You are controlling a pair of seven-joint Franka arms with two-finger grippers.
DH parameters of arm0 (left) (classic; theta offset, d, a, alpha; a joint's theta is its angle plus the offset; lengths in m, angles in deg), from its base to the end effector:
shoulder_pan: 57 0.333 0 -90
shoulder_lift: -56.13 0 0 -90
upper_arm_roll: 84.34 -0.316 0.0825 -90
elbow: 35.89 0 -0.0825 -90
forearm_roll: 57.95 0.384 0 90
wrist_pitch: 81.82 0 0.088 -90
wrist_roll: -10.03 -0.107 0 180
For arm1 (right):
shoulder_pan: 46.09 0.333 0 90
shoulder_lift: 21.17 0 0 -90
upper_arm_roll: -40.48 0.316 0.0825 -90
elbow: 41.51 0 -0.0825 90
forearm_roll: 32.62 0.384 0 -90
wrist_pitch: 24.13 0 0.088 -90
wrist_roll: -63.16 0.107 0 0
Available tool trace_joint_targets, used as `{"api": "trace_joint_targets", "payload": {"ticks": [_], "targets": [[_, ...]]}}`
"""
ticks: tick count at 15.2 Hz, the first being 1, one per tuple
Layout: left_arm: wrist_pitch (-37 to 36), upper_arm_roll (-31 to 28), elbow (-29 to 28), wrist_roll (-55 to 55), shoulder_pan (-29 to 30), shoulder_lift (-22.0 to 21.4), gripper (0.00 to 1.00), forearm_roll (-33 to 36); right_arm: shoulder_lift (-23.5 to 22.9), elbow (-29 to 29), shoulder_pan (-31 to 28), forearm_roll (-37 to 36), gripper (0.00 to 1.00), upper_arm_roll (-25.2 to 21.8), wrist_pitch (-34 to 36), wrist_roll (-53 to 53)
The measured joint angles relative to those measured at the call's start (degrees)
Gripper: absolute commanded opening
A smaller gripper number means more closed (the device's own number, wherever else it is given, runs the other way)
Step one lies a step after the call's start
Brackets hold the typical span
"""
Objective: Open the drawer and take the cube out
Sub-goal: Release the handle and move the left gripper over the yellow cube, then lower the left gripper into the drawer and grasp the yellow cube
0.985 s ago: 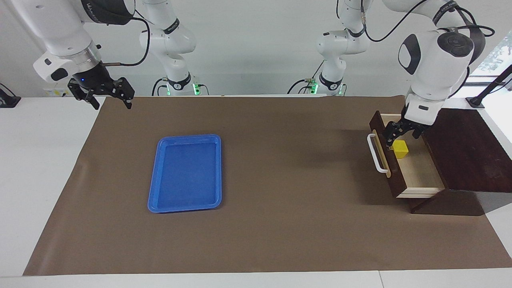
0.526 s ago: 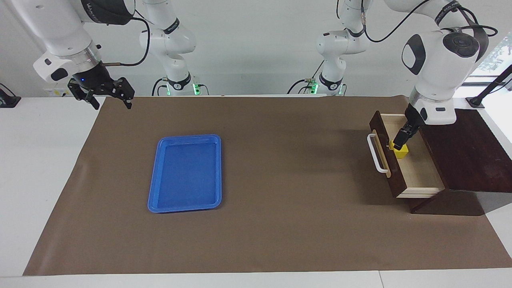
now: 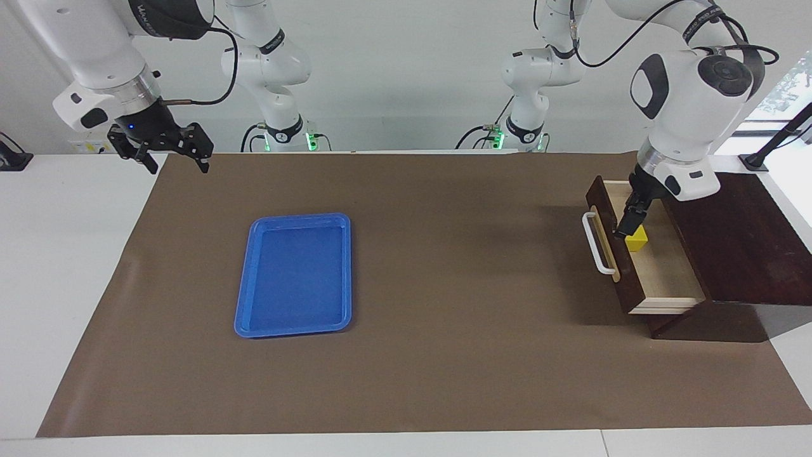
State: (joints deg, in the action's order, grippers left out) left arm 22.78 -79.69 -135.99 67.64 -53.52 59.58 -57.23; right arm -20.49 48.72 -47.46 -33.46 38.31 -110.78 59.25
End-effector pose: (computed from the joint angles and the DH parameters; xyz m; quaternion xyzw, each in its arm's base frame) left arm 0.5838 -0.0099 0.5284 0.8818 0.4716 0.0099 0.0014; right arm 0.5434 -0.0354 0.6242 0.9996 0.0030 -0.0257 0.0054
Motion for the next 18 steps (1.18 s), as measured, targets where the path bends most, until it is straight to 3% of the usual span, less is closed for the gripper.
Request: {"api": "trace_joint_targets", "payload": {"ticks": [4, 13, 18], "targets": [[0.05, -0.38, -0.04, -0.07, 4.46, 0.11, 1.00, -1.49, 0.02, 0.23, 0.00, 0.01, 1.00, 0.00, 0.00, 0.00], [3.81, -0.09, -2.40, 9.89, 5.05, 1.65, 1.00, -1.36, 0.09, 0.38, 0.00, 0.01, 1.00, 0.00, 0.00, 0.00], [4.51, 0.22, -2.79, 16.59, 4.22, 2.87, 1.00, 2.06, 0.39, 1.11, 0.00, 0.01, 1.00, 0.00, -0.47, 0.00]]}}
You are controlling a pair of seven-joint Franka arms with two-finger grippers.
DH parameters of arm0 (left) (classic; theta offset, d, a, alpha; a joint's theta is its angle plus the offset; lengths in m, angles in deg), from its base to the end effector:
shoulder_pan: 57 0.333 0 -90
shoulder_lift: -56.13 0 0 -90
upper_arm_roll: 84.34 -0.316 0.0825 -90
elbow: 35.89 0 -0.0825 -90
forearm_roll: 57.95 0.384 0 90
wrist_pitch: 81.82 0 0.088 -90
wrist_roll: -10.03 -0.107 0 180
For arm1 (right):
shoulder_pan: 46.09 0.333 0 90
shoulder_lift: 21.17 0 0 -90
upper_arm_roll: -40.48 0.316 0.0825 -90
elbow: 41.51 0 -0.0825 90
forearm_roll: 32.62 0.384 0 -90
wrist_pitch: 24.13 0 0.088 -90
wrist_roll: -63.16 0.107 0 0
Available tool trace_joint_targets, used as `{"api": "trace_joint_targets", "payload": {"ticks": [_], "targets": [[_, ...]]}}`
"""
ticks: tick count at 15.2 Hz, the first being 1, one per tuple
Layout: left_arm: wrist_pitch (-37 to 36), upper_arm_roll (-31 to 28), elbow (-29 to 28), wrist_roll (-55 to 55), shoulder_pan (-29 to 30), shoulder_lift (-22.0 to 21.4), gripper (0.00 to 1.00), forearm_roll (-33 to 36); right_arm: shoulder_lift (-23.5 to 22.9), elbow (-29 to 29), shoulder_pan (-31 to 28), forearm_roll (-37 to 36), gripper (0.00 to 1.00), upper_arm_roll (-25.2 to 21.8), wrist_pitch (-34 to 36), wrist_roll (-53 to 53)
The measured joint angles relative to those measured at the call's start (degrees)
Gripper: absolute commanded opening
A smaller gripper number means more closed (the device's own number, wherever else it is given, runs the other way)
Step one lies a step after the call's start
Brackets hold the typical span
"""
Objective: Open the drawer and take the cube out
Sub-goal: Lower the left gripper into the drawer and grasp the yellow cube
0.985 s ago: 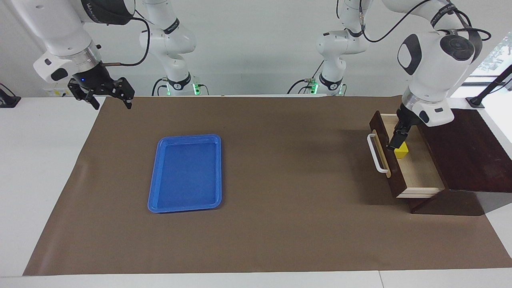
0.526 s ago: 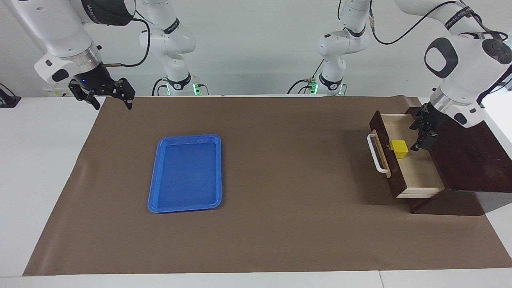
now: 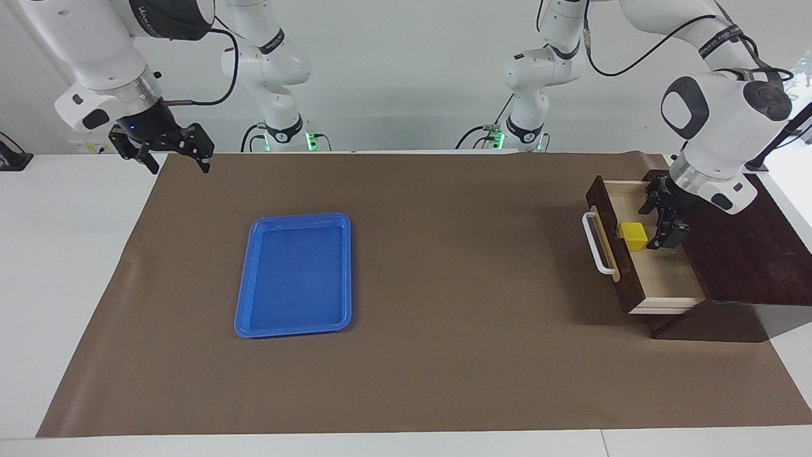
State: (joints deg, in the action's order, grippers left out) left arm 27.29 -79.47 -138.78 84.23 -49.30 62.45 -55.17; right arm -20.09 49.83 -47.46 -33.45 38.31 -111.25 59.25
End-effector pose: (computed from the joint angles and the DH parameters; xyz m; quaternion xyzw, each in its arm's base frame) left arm 0.5933 0.0345 0.4827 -0.7871 -0.6166 -0.0101 0.0152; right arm 0.5418 -0.0353 0.6196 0.9996 0.0031 -0.0278 0.0051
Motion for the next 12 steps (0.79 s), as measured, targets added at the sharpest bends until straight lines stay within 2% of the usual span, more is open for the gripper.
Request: {"api": "trace_joint_targets", "payload": {"ticks": [12], "targets": [[1.44, -0.02, -2.95, 2.57, 0.00, 0.12, 1.00, 0.51, 0.34, 0.86, 0.00, 0.00, 1.00, 0.00, -0.68, 0.00]]}}
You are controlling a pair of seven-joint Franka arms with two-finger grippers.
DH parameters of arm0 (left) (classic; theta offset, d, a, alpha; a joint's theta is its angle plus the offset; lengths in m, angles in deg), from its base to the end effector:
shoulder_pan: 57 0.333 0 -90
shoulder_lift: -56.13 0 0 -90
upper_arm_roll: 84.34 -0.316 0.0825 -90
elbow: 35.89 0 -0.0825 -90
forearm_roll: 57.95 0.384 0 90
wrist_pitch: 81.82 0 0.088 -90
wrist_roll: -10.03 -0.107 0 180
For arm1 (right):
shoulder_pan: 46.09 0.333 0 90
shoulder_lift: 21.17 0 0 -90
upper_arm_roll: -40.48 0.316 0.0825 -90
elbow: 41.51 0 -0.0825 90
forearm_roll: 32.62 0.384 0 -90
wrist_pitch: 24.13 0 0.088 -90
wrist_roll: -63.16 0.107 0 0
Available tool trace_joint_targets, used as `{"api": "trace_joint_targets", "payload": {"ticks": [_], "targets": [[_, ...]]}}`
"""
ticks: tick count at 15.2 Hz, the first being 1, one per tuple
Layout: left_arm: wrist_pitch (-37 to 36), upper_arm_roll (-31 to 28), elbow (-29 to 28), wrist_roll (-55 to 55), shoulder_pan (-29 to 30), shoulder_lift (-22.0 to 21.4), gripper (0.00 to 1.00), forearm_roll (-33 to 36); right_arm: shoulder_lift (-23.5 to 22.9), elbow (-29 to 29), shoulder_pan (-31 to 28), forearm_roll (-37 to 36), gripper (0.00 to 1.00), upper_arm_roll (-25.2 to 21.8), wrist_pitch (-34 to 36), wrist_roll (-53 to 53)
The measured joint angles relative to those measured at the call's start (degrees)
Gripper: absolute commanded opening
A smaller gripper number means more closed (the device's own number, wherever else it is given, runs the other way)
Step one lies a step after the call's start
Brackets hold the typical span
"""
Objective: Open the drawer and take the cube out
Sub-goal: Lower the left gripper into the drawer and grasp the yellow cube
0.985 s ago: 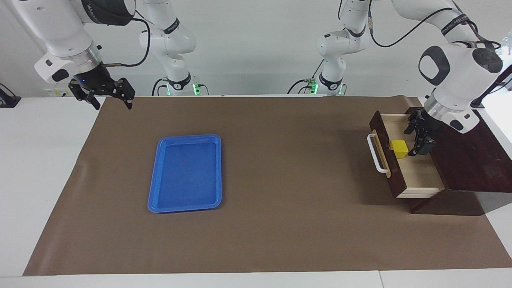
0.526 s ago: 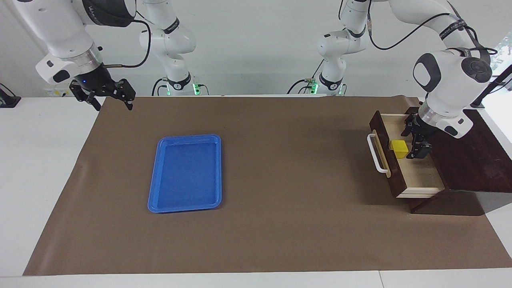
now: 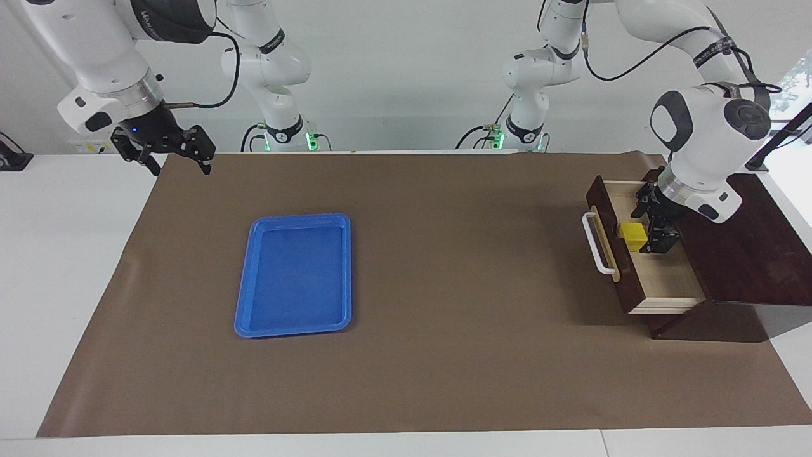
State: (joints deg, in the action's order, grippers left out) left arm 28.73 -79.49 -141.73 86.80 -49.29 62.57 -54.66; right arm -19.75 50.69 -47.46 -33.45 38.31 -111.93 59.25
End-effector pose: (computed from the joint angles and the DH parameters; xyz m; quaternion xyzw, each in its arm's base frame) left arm 0.5877 0.0349 0.4592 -0.7744 -0.6322 -0.0014 0.0265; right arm 0.5409 -0.0353 0.6168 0.9996 0.0032 -0.0264 0.0051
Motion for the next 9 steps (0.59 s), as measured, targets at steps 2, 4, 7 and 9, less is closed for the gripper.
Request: {"api": "trace_joint_targets", "payload": {"ticks": [2, 4, 7, 9], "targets": [[0.15, 0.00, -0.33, 0.28, 0.00, 0.00, 1.00, 0.00, 0.07, 0.16, 0.00, 0.00, 1.00, 0.00, -0.02, 0.00], [0.39, 0.00, -0.66, 0.67, 0.00, 0.00, 1.00, 0.00, 0.19, 0.45, 0.00, 0.00, 1.00, 0.00, -0.06, 0.00], [0.88, -0.02, -1.00, 0.83, 0.01, 0.00, 1.00, 0.01, 0.36, 0.93, 0.00, 0.00, 1.00, 0.00, -0.15, 0.00], [1.01, -0.06, -1.03, 0.85, 0.03, 0.00, 1.00, 0.01, 0.36, 1.02, 0.00, 0.00, 1.00, 0.00, -0.16, 0.00]]}}
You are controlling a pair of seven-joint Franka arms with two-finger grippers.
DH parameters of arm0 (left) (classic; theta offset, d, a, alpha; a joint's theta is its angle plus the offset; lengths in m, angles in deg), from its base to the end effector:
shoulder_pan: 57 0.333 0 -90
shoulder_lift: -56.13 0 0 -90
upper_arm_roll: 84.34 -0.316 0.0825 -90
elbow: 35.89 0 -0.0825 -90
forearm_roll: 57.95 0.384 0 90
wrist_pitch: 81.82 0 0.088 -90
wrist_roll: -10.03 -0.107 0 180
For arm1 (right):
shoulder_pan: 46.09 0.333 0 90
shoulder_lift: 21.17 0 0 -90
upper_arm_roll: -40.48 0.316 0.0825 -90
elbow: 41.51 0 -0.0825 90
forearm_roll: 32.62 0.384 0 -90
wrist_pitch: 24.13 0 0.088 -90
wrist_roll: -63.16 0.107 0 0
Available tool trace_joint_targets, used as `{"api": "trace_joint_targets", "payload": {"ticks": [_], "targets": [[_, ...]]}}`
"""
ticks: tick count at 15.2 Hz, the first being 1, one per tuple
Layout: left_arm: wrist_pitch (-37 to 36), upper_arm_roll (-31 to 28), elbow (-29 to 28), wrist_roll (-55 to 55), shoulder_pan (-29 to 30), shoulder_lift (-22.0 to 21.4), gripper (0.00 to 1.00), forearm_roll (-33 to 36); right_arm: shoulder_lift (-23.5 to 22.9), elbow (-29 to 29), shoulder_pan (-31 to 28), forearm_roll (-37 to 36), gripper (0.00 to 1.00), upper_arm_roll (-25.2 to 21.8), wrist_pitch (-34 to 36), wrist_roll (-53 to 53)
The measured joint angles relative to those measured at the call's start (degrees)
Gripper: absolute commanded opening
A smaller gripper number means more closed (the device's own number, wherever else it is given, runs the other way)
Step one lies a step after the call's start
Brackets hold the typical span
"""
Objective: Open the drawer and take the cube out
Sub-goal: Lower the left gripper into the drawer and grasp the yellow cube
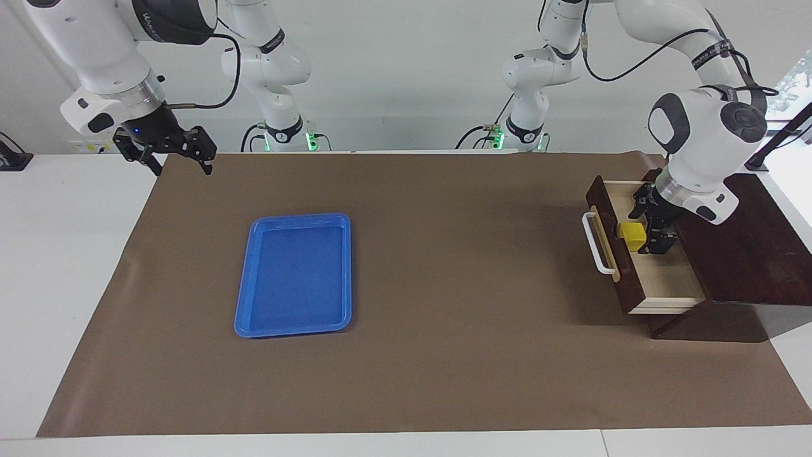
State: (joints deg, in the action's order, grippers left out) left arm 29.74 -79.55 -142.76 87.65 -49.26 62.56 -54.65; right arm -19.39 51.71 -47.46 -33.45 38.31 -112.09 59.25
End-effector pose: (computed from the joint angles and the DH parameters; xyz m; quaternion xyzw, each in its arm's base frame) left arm 0.5863 0.0355 0.4523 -0.7695 -0.6381 -0.0014 0.0265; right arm 0.5388 -0.0352 0.6121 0.9995 0.0032 -0.0307 0.0047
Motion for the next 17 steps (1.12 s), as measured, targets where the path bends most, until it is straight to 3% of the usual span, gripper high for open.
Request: {"api": "trace_joint_targets", "payload": {"ticks": [8, 14, 17], "targets": [[0.16, -0.07, -0.30, 0.08, 0.03, 0.00, 0.84, 0.02, 0.12, 0.06, 0.00, 0.00, 1.00, 0.00, -0.01, 0.00], [0.20, -0.19, -0.34, 0.10, 0.08, -0.01, 0.79, 0.04, 0.12, 0.08, 0.00, 0.00, 1.00, 0.00, -0.01, 0.00], [0.21, -0.20, -0.37, 0.11, 0.08, -0.01, 0.68, 0.04, 0.13, 0.13, 0.00, 0.00, 1.00, 0.00, -0.07, 0.00]]}}
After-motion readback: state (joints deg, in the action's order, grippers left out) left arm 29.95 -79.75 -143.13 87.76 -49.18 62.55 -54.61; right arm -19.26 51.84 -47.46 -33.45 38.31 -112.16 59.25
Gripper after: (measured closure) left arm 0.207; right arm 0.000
